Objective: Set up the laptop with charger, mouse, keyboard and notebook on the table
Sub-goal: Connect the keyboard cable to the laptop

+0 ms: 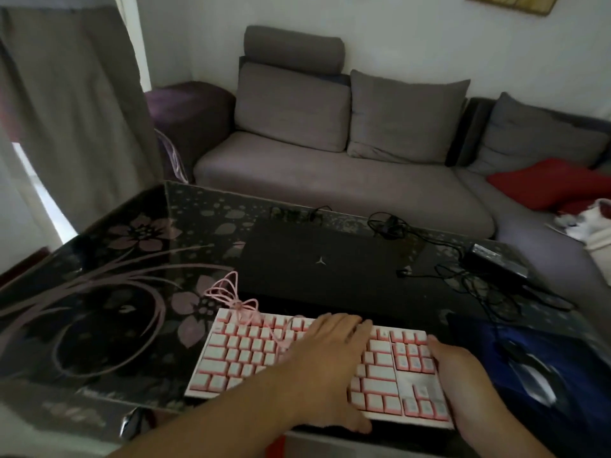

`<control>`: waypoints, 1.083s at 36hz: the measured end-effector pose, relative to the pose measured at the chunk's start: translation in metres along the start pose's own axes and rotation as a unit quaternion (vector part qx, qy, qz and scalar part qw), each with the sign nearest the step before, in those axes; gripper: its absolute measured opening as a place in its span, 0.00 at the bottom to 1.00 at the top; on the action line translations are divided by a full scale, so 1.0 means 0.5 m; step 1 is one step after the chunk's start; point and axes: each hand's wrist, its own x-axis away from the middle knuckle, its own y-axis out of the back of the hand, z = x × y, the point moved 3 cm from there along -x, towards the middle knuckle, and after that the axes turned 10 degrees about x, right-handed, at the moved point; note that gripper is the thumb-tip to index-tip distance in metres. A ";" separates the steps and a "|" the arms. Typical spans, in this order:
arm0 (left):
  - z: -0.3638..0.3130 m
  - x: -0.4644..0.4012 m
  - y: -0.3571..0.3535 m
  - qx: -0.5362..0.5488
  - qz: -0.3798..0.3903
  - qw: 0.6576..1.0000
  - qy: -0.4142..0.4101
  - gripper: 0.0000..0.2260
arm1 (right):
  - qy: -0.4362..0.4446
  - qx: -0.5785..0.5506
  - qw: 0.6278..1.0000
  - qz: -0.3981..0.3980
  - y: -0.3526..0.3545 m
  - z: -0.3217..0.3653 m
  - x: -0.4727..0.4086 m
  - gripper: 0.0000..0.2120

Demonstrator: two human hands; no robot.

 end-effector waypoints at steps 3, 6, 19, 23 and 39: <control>0.007 0.038 0.014 -0.026 -0.021 0.999 -0.001 0.47 | 0.007 0.069 0.997 -0.042 -0.012 0.003 -0.023 0.20; 0.029 0.079 0.049 0.001 -0.096 0.995 0.004 0.28 | 0.036 0.104 0.993 -0.050 -0.024 0.000 -0.027 0.16; 0.255 0.152 0.195 0.097 -0.140 0.953 0.250 0.28 | 0.161 0.227 0.950 -0.140 -0.031 0.011 -0.007 0.13; 0.303 0.153 0.187 0.059 -0.091 0.977 0.184 0.22 | 0.185 0.257 0.939 -0.133 -0.049 0.029 0.013 0.12; 0.322 0.110 0.190 -0.060 -0.098 0.979 0.167 0.14 | 0.312 0.326 0.886 -0.111 -0.097 0.111 0.042 0.09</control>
